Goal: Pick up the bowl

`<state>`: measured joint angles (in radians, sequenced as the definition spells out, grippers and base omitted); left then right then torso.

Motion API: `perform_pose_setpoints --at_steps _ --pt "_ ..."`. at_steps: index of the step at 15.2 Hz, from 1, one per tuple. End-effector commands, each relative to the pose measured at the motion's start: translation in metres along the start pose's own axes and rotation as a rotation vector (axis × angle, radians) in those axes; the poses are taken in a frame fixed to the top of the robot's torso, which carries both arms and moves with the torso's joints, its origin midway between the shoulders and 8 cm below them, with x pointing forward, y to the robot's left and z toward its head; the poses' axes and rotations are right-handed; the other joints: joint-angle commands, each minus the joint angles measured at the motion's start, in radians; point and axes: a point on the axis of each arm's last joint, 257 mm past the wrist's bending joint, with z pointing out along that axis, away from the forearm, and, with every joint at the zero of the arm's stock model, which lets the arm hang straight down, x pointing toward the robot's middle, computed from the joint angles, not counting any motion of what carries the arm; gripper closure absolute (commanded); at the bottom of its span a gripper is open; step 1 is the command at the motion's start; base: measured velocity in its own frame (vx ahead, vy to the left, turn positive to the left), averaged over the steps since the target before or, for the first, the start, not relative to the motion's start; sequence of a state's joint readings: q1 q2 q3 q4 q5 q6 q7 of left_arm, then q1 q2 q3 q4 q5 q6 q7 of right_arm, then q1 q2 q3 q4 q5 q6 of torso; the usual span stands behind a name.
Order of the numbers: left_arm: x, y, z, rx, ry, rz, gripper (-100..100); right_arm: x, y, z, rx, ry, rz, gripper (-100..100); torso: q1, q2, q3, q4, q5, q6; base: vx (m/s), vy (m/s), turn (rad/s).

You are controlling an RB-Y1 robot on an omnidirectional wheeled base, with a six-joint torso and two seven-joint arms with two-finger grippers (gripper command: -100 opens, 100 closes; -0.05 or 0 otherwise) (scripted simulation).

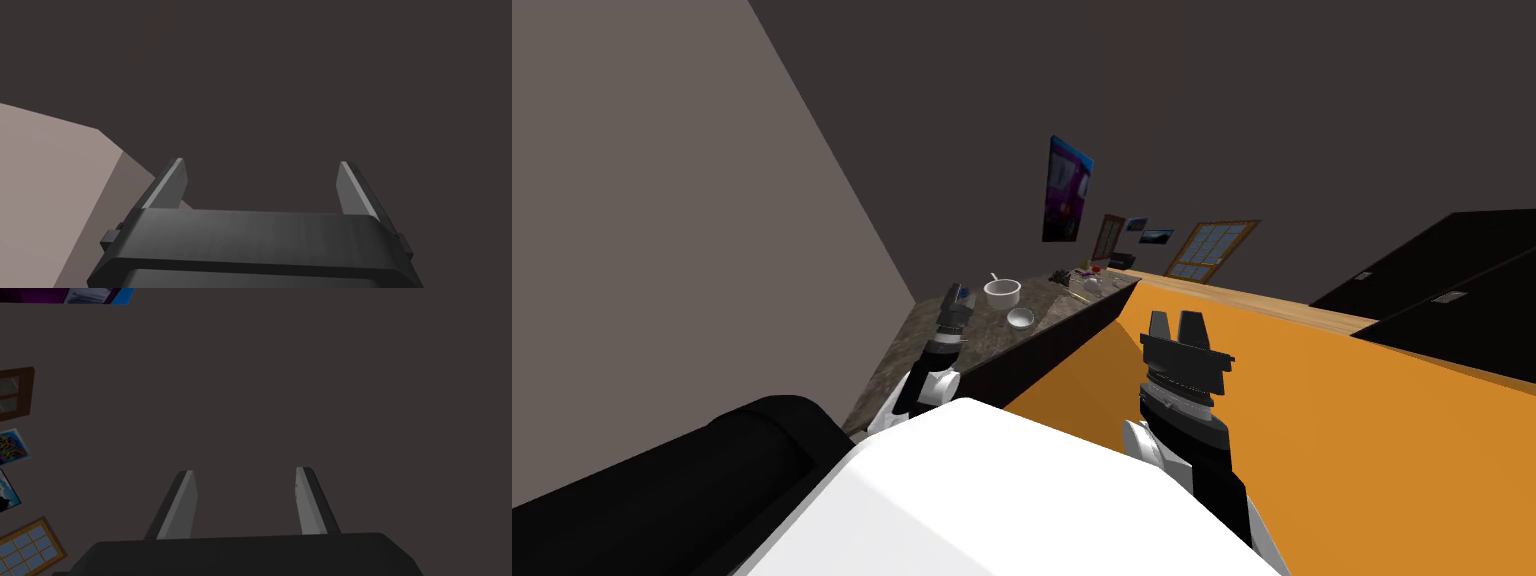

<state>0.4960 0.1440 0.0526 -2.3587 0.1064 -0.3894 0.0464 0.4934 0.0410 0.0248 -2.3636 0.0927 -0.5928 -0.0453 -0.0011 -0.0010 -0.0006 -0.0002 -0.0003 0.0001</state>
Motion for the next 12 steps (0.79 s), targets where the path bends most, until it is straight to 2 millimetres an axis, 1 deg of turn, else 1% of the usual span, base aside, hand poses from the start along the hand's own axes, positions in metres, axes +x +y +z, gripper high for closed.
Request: perform_pose_setpoints --at_steps 1,2,3,4,6,7,8,10,11,12 --pt "0.001 0.013 0.003 -0.048 0.028 -0.002 -100 0.000 0.000 0.000 0.000 0.000 0.000 0 0.000 0.000 0.000 0.000 0.000 0.000 0.013 -0.021 -0.028" --pt "0.001 0.015 0.003 -0.054 0.027 -0.002 -100 0.000 0.000 0.000 0.000 0.000 0.000 0 0.000 0.000 0.000 0.000 0.000 0.000 0.013 -0.020 -0.026" --pt "0.001 0.023 0.004 -0.087 0.046 -0.006 -100 0.000 0.000 0.000 0.000 0.000 0.000 0 0.000 0.000 0.000 0.000 0.000 0.000 0.017 -0.021 -0.030" --pt "0.001 0.026 0.003 -0.097 0.045 -0.005 -100 0.000 0.000 0.000 0.000 0.000 0.000 0 0.000 0.000 0.000 0.000 0.000 0.000 0.016 -0.022 -0.027" --pt "0.001 0.037 0.004 -0.143 0.061 -0.009 -100 0.000 0.000 0.000 0.000 0.000 0.000 0 -0.001 -0.001 0.000 0.000 0.000 0.000 0.021 -0.031 -0.036" --pt "0.001 0.038 0.004 -0.144 0.061 -0.009 -100 0.000 0.000 0.000 0.000 0.000 0.000 0 -0.001 -0.001 0.000 0.000 0.000 0.000 0.012 -0.018 -0.005" --pt "0.001 0.047 0.004 -0.179 0.076 -0.014 -100 0.000 0.000 0.000 0.000 0.000 0.000 0 0.000 0.000 0.000 0.000 0.000 0.000 0.012 -0.018 -0.023" --pt "0.001 0.051 0.004 -0.195 0.075 -0.013 -100 0.000 0.000 0.000 0.000 0.000 0.000 0 0.000 0.000 0.000 0.000 0.000 0.000 0.011 -0.016 -0.023" --pt "0.001 0.060 0.004 -0.231 0.089 -0.019 -100 0.000 0.000 0.000 0.000 0.000 0.000 0 0.000 0.000 0.000 0.000 0.000 0.000 0.017 -0.022 -0.032" --pt "0.000 0.064 0.003 -0.250 0.088 -0.018 -100 0.000 0.000 0.000 0.000 0.000 0.000 0 0.000 0.000 0.000 0.000 0.000 0.000 0.020 -0.025 -0.035"
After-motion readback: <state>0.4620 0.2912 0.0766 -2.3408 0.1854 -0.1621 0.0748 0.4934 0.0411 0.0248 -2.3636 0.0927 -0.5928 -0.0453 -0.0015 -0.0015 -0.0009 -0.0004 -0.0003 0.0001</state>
